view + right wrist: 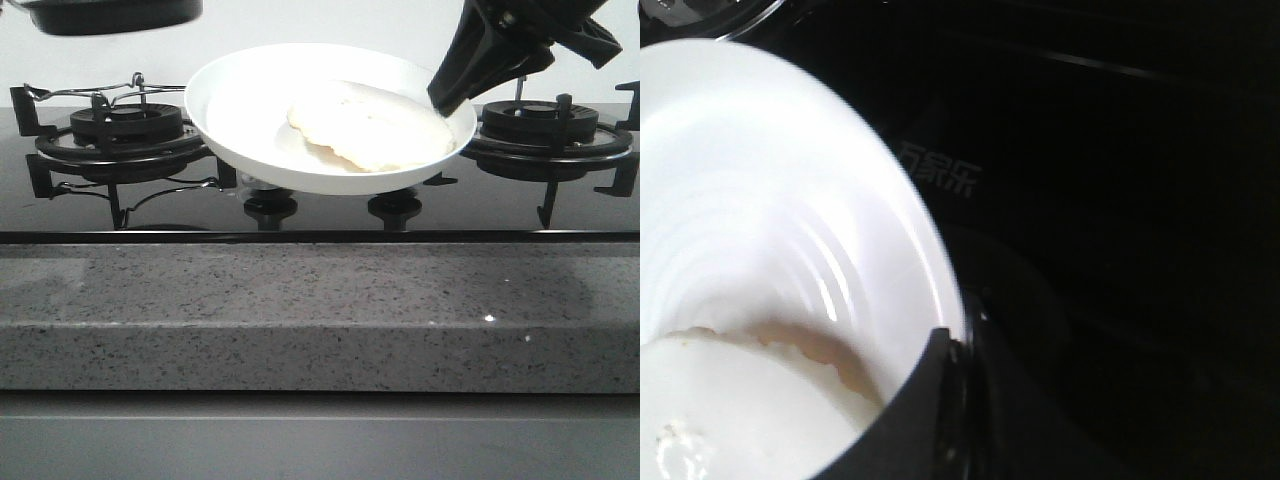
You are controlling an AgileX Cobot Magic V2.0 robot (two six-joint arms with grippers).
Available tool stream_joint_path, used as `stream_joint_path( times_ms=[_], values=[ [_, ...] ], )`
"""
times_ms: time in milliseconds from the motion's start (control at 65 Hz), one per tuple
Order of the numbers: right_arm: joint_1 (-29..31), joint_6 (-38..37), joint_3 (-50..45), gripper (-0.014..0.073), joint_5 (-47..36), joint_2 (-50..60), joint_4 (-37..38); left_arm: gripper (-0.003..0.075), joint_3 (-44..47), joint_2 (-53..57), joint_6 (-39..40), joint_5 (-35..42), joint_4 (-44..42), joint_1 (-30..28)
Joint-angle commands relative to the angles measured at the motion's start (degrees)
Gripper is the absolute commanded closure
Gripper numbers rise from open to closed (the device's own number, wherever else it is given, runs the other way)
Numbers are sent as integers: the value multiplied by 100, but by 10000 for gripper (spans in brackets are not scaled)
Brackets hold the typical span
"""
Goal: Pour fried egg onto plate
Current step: 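Lower the empty pan back onto its burner with the left gripper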
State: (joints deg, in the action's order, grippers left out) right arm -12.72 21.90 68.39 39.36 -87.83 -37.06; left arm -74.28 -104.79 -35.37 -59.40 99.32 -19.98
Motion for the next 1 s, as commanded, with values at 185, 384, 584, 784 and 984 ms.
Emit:
stream_joint_path(
  times_ms=[185, 384, 584, 784, 984],
  values=[
    [-1, 25, 173, 650, -223, 243, -266, 739, -143, 55, 2, -2, 420, 0],
    [-1, 25, 173, 650, -223, 243, -266, 721, -143, 55, 2, 89, -76, 0],
    [-1, 25, 173, 650, -223, 243, -266, 629, -143, 55, -37, 89, -327, 0],
    [-1, 25, 173, 650, -223, 243, -266, 439, -143, 55, -197, 40, -341, 0],
    [-1, 25, 173, 650, -223, 243, -266, 224, -143, 55, -321, -149, -341, 0]
  ],
)
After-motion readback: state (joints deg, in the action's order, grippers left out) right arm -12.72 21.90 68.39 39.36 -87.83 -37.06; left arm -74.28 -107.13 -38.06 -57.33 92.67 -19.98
